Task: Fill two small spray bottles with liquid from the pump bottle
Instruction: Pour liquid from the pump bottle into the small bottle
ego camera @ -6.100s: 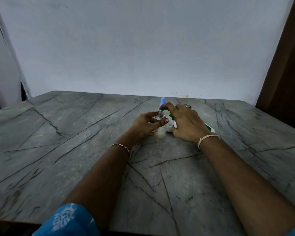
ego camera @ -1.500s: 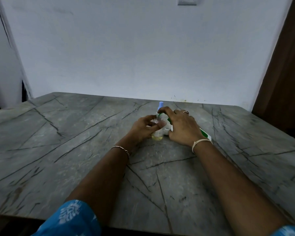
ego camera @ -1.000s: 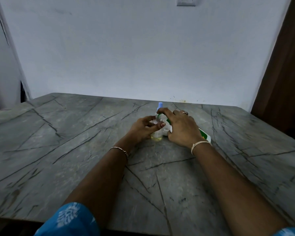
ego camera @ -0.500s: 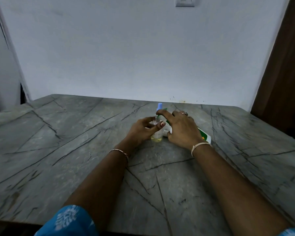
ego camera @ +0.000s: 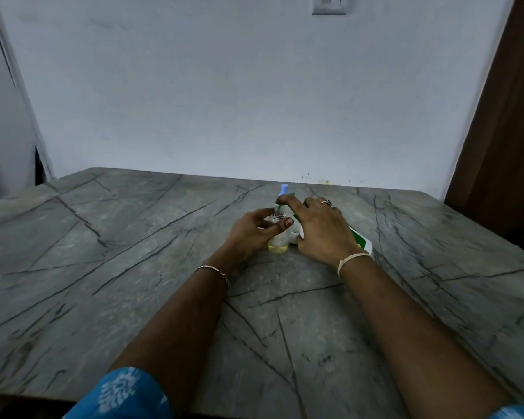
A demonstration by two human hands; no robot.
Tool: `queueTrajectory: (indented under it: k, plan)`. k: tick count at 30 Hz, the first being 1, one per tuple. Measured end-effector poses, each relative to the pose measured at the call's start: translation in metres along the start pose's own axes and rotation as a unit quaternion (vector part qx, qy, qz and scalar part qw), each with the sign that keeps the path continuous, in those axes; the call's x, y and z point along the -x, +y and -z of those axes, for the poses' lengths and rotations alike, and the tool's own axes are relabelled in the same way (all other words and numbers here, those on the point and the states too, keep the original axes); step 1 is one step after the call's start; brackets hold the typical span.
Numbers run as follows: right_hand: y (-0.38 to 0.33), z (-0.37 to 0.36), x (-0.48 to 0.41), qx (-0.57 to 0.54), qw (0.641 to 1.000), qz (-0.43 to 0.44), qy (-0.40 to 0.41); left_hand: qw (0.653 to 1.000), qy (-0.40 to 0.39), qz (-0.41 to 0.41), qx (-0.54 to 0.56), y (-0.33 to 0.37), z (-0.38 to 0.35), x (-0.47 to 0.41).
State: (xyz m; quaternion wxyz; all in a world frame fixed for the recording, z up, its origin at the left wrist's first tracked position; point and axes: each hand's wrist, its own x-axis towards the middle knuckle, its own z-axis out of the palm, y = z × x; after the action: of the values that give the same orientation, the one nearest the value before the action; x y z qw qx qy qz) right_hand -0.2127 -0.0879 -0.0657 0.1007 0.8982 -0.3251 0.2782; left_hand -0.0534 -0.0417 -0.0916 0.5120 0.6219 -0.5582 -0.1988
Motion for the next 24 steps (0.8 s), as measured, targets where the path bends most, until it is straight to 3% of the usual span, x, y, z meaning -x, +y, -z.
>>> queueTrajectory:
  k: [9,24]
  plan:
    - [0.005,0.023,0.006,-0.001,0.994,0.033,-0.100,1.000,0.001,0.002,-0.026,0.001,0.000,0.000]
    - [-0.001,0.008,-0.001,-0.003,0.999,0.002,-0.036,1.000,0.007,0.008,-0.025,-0.001,-0.001,-0.003]
